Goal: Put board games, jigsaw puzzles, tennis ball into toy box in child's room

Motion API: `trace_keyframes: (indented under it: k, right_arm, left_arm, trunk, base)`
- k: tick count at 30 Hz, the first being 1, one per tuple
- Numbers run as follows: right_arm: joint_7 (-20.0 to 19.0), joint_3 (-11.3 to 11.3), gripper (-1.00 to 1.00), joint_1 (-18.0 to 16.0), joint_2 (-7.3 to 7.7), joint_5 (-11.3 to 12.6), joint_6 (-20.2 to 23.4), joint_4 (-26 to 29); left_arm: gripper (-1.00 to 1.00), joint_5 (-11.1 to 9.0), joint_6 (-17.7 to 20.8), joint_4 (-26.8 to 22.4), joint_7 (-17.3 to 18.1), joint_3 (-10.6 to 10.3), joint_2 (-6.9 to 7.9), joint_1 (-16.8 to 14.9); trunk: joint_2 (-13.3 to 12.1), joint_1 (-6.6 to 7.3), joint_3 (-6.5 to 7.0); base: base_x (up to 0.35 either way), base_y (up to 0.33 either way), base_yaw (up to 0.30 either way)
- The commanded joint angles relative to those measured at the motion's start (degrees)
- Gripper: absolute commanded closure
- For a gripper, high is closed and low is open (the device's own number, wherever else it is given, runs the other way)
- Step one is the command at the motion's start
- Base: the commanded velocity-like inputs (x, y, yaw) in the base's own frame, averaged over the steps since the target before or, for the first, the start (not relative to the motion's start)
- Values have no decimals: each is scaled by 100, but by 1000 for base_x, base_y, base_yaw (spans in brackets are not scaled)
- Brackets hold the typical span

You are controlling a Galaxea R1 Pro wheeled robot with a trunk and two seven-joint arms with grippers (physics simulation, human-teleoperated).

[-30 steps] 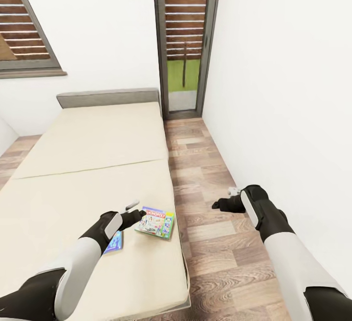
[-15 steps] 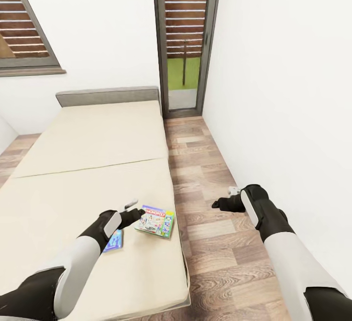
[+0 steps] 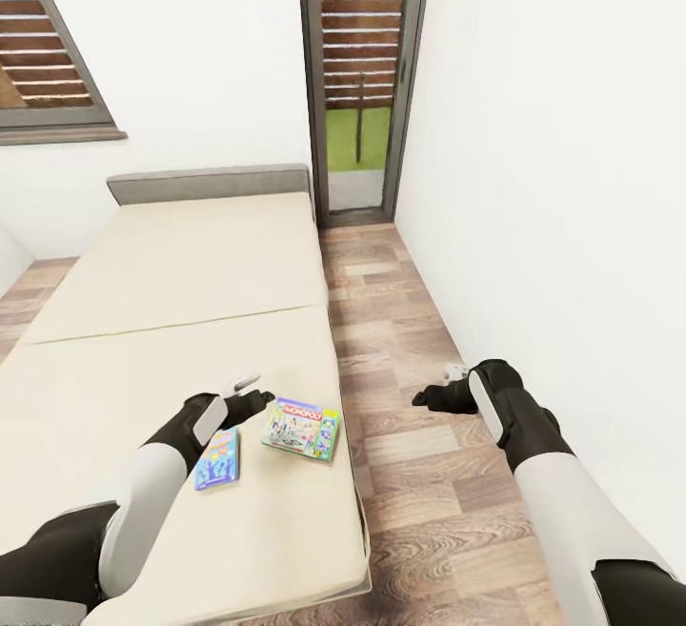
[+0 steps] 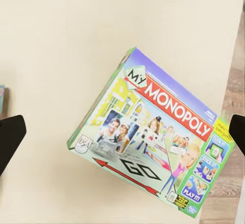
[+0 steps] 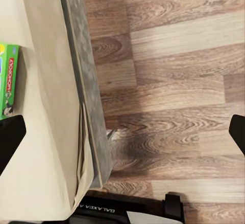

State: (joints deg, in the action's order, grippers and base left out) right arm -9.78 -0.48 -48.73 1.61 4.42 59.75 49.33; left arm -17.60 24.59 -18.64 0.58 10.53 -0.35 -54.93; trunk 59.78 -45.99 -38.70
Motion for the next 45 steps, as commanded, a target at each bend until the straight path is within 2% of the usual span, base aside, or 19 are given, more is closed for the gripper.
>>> trace_keyframes:
  k: [1,12,15,20,30,45]
  right_arm:
    - [20,-5,-100,-3,5,45,25,5]
    - [20,-5,-100,1,13,49,25,6]
    - [20,-5,-100,2,14,49,25,6]
    - [20,-5,-100,3,14,50,25,4]
    - [20,-5,-100,4,15,50,25,6]
    - [20,-5,-100,4,15,50,25,4]
  left_arm:
    - [-100,-11,48,-21,15,33,1,-16]
    - [-100,-81,293,-78,13,37,-59,-56]
    - [-100,-260,509,-117,-3,40,-87,-59]
    - [-100,-436,654,-178,-11,34,-100,-60]
    - [-100,-598,807,-244,32,5,-112,-62]
    - [-100,-620,819,-261,47,-12,-84,-54]
  trunk:
    - [3,0,-9]
    - [3,0,-29]
    - [3,0,-31]
    - [3,0,-32]
    - [404,-220,-212]
    - [1006,-549,-482]
  base:
    - [0,0,0]
    - [0,0,0]
    - [0,0,0]
    - [0,0,0]
    - [0,0,0]
    - [0,0,0]
